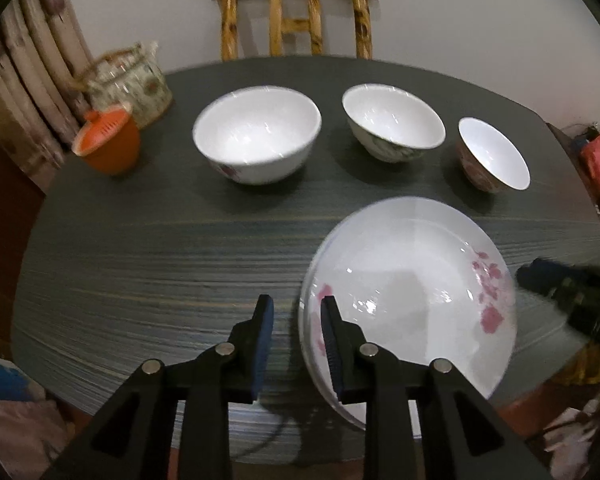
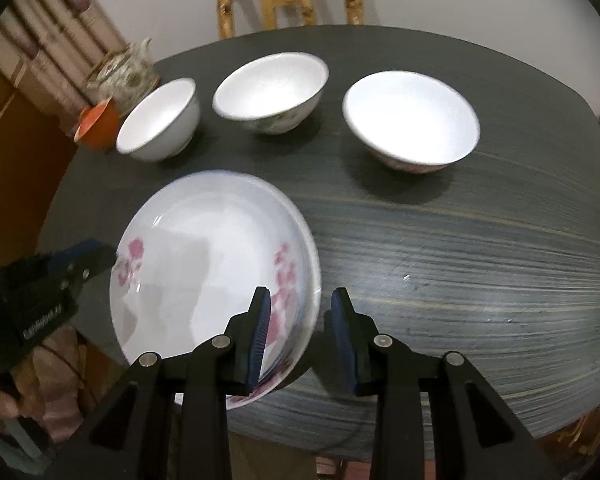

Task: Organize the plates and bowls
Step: 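Open both tools and lift them away from the stacked plates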

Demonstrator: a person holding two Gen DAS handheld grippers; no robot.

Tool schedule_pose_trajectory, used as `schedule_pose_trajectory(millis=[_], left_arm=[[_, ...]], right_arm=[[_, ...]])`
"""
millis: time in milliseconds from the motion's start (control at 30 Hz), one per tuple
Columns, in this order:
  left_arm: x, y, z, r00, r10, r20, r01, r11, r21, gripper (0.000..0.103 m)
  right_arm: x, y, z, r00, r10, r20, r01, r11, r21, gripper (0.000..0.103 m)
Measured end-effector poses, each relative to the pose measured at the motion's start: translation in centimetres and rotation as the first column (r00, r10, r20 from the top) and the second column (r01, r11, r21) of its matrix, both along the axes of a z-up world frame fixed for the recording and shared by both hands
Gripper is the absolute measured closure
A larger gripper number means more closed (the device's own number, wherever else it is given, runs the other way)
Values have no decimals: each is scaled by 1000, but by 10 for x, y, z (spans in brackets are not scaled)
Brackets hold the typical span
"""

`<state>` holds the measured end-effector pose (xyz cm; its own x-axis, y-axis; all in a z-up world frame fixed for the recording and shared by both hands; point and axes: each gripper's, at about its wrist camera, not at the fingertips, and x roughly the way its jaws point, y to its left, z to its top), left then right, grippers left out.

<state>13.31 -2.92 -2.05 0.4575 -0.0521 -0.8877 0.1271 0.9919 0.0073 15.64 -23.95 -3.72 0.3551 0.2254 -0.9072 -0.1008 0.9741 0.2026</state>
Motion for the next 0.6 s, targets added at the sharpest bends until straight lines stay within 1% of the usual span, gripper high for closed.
schedule_pose_trajectory(millis=[100, 167, 200, 233, 333, 400, 533, 600], left_arm=[[-6, -1, 5, 999, -12, 52, 11, 1000, 28, 76], [-9, -1, 9, 997, -21, 79, 19, 999, 32, 74], [-9, 0, 11, 996, -23, 87, 20, 999, 33, 70], [-9, 0, 12, 996, -23, 91, 21, 999, 26, 68], [-6, 1, 13, 995, -29, 91, 31, 999, -22, 68], [-4, 2, 13, 995, -26, 94, 30, 999, -37, 68], [1, 2, 16, 995, -19, 94, 25, 998, -55, 68], [7, 1, 19, 996, -21, 83, 28, 996, -82, 68]], right_arm=[[9, -18, 5, 999, -45, 5, 45, 999, 15, 72], [15, -33, 10, 996, -85, 17, 85, 996, 18, 72], [19, -36, 12, 995, -95, 21, 94, 995, 12, 72], [22, -41, 13, 994, -108, 25, 108, 994, 5, 72], [35, -60, 15, 988, -151, 21, 151, 988, 18, 72], [41, -72, 16, 984, -177, 28, 177, 984, 12, 72], [62, -91, 12, 977, -210, 20, 210, 978, 2, 72], [71, -101, 7, 973, -229, 9, 229, 974, -3, 72]])
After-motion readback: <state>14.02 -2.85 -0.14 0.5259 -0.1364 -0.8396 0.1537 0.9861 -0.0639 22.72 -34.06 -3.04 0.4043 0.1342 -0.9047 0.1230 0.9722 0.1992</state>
